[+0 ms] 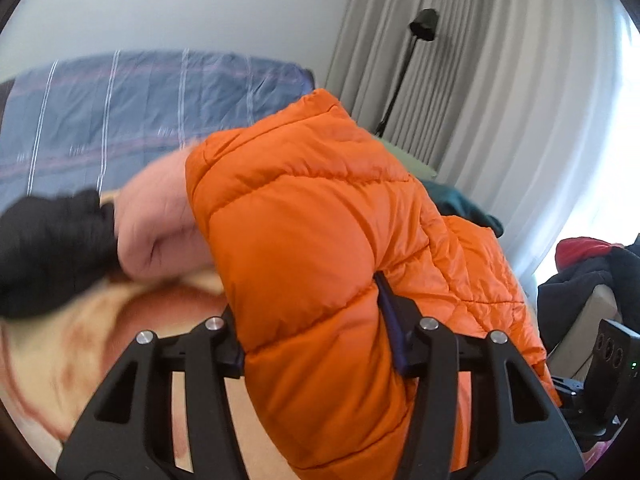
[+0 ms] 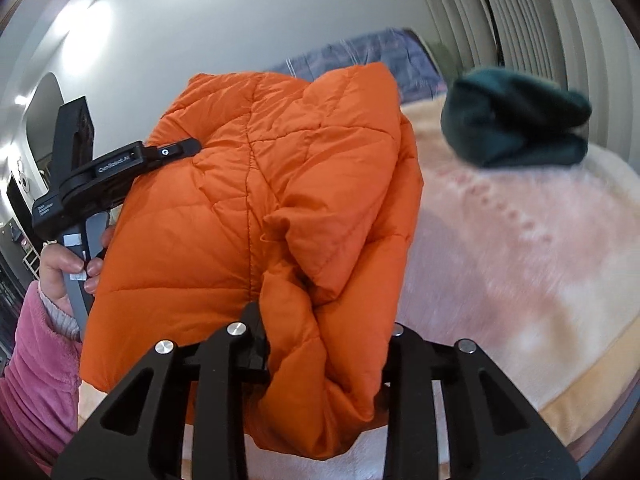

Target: Fold large clothes

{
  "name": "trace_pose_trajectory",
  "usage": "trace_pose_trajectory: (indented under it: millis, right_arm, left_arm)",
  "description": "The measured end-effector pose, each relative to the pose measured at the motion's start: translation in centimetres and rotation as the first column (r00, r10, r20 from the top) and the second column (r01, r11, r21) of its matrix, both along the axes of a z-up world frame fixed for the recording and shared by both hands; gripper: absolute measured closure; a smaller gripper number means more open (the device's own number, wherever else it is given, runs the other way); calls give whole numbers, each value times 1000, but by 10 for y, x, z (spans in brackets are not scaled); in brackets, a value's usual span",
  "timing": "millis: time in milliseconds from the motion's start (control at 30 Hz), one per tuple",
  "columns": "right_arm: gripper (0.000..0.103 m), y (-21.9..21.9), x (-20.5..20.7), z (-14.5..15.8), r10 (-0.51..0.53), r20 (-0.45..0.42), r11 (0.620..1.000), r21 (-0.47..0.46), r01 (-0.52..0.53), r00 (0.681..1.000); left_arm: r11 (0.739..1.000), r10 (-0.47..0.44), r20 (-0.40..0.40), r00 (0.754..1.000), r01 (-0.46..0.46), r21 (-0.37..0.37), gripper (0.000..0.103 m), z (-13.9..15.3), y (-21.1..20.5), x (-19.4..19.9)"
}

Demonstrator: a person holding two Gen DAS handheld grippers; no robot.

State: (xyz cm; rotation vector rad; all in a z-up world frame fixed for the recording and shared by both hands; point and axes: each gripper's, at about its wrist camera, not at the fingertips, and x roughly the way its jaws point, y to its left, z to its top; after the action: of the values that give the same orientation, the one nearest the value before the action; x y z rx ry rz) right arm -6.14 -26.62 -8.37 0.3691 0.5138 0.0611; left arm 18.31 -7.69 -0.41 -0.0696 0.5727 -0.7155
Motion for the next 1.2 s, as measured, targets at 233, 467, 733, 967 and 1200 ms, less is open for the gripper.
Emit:
trace_pose_trajectory:
  millis: [233,467,733,967,1200]
  right_arm:
    - [73,-25,-6,29,-40,94,999,-29,43,995]
    - [73,-57,36,51,-69,137,996,-42,76,988]
    - [73,-99,110,69,-132,165,986,-76,146,977]
    - [73,-119,184,56,-193,94,978,-57,199,977]
    - [73,-127,251,22,-274,0,958,-89,273,962]
  left_arm:
    - [999,-44,94,995,42,31,50,50,-35,1]
    - [997,-68,135,988,64,33,50,86,-75,39]
    - [999,-10,144,990,6,34,50,106,-125,117]
    - [983,31,187,982,-63,171,49,105,-181,188]
    - [957,104,185,977,-149,247,49,57,-208,243]
